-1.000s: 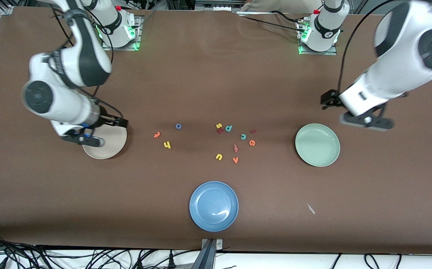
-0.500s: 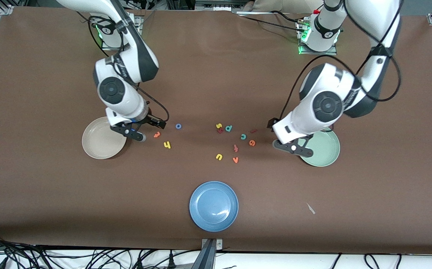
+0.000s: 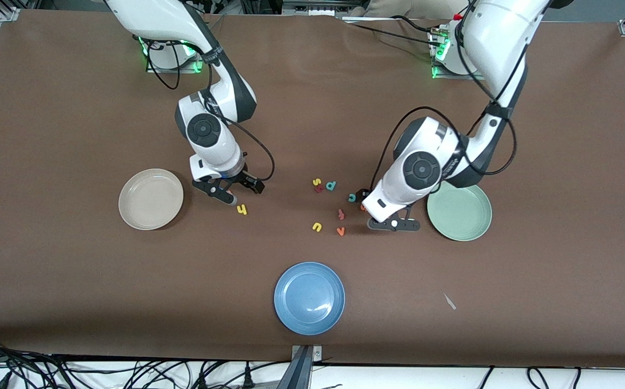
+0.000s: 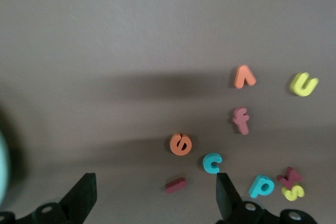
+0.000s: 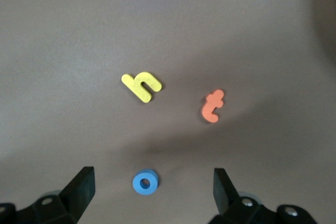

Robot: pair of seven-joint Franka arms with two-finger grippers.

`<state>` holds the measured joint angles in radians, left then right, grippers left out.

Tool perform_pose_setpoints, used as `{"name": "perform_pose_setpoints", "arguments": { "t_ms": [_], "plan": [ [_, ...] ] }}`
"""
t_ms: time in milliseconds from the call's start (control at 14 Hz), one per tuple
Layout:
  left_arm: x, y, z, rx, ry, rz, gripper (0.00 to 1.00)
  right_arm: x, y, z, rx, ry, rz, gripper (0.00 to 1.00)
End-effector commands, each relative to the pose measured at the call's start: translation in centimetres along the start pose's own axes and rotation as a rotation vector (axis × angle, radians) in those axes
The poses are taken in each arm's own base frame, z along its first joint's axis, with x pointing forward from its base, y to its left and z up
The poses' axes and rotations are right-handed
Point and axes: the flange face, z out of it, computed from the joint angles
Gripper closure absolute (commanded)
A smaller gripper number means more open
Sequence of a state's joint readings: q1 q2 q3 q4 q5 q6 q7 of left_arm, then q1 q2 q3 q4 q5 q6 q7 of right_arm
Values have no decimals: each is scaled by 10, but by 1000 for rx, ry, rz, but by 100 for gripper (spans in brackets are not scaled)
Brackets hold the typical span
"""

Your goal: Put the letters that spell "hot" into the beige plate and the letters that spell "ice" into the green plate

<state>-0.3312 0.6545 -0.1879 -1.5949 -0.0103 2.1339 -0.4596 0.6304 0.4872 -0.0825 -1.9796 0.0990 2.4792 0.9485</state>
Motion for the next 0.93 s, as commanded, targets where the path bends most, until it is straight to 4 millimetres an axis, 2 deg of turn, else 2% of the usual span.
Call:
{"name": "perform_pose_setpoints", "arguments": {
  "t_ms": [0, 71, 143, 357, 500, 643, 714, 857],
  "plan": [
    [7, 9, 21, -9, 20, -11, 0, -5, -7, 8, 23, 12, 17, 0],
    [4, 19, 30, -12, 29, 5, 11, -9, -10, 14, 25, 10, 12, 1],
    [5, 20, 38, -20, 23, -4, 39, -11, -11, 19, 26, 8, 9, 1],
    [4, 21, 52, -18, 9, -138, 50, -21, -12, 30, 14, -18, 4, 4],
    [7, 22, 54, -35, 32, -190, 53, -20, -11, 32, 20, -32, 18, 6],
    [8, 24, 69, -48, 44, -235, 53, -21, -11, 33, 18, -35, 19, 12],
    [3, 33, 74, -45, 42, -238, 53, -22, -10, 40, 10, -39, 17, 13],
    [0, 35, 75, -35, 40, -227, 53, -21, -9, 43, 7, -41, 19, 18]
  ]
}}
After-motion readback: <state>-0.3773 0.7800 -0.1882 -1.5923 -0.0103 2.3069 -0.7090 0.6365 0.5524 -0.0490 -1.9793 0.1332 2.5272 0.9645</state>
